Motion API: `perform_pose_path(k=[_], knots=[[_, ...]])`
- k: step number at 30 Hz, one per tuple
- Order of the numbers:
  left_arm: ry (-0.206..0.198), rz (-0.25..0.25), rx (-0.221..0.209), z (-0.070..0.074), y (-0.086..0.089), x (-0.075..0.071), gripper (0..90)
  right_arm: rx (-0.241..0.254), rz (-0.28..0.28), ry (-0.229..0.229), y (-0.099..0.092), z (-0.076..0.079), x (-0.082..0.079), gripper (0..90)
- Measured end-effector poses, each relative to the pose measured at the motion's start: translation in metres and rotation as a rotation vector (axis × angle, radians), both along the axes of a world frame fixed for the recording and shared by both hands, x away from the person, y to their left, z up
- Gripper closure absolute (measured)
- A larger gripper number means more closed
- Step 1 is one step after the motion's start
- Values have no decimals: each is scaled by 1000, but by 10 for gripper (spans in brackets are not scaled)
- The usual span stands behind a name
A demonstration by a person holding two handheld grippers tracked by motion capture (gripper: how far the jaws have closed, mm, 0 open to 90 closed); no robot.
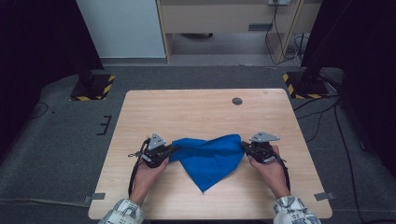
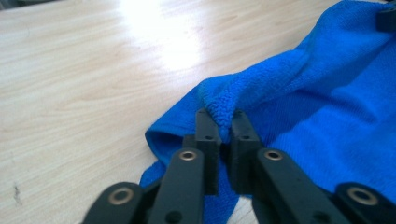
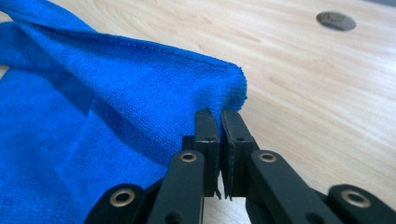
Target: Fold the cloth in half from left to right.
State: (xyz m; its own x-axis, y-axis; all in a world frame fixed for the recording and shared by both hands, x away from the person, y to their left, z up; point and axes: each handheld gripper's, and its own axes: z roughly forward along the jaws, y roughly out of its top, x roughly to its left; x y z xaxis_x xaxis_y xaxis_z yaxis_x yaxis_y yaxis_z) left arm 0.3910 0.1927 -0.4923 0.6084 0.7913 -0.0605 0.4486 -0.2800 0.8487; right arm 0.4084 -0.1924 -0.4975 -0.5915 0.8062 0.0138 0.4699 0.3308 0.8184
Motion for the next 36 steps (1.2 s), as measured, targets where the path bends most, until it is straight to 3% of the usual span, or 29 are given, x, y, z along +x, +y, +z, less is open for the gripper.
perform_pose_path(k=[5,13,25,36], knots=[[-19,20,-24,14,-5,3,855,10,-5,-22,-3,8,-1,867],[-34,-7,-6,32,-16,5,855,18,-9,-55,-9,26,0,867],[-30,-16,0,37,-27,5,854,33,1,-69,-10,37,-3,867],[-45,-9,-13,47,-25,6,855,35,-2,-92,-15,51,-5,868]])
